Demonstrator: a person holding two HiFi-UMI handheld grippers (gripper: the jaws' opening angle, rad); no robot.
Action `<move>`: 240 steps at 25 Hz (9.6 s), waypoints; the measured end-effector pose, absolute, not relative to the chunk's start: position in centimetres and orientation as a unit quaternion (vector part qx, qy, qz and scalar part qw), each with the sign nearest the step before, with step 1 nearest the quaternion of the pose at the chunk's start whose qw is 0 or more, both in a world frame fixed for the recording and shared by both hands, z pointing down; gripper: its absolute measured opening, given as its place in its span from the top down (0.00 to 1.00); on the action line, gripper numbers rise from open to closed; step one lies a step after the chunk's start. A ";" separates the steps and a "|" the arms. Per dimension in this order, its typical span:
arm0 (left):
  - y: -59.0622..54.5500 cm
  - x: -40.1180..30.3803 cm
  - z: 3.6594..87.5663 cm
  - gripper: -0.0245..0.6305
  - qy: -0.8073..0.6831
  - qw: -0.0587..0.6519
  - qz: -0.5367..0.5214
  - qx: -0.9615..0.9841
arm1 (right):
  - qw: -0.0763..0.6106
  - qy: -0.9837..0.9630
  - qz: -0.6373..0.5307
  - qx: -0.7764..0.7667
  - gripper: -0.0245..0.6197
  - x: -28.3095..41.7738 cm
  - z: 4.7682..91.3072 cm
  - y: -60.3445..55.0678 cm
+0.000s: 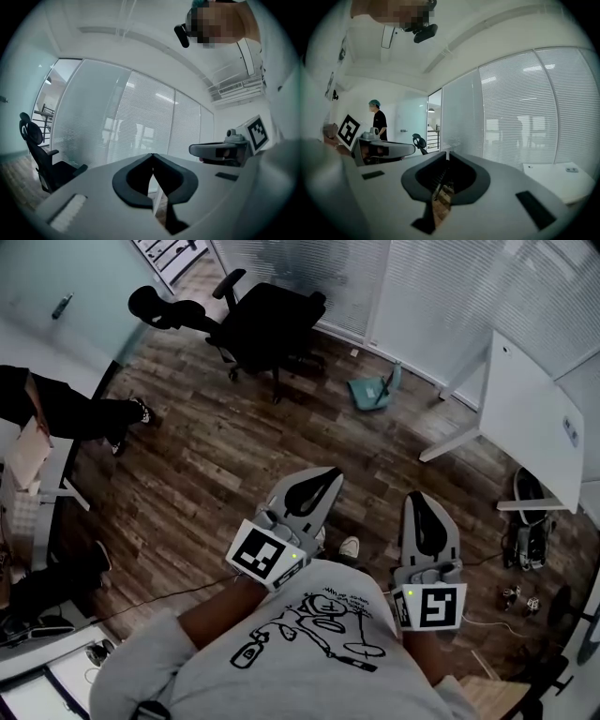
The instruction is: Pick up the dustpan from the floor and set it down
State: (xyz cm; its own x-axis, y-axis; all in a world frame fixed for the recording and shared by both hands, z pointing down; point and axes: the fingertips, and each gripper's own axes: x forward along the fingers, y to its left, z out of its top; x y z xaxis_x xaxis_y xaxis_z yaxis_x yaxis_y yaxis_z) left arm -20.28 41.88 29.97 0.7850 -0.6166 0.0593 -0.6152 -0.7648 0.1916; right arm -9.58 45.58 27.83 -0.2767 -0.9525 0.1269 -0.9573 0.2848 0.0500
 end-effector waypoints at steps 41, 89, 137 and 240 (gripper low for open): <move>28.3 -13.7 31.1 0.96 -0.298 0.102 0.008 0.949 | 0.064 -0.772 0.045 0.630 0.93 -2.8 29.7 33.1; 2.1 -1.4 31.7 0.96 -0.353 0.104 0.008 0.930 | 0.082 -0.821 0.030 0.565 0.93 8.4 30.2 5.9; -8.5 4.2 33.6 0.96 -0.382 0.118 0.028 0.916 | 0.092 -0.843 0.116 0.517 0.93 14.6 35.1 -5.8; -7.7 -4.3 36.6 0.96 -0.447 0.149 0.098 0.877 | 0.083 -0.693 0.631 0.338 0.84 7.2 81.1 -3.7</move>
State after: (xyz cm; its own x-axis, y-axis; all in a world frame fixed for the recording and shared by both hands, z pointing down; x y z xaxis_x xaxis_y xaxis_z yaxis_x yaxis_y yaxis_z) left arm -4.27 -7.72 36.60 0.5819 -0.7543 0.3039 -0.8124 -0.5567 0.1738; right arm 7.21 -3.75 81.06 -0.7584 -0.3639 0.5407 -0.5725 -0.0246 -0.8195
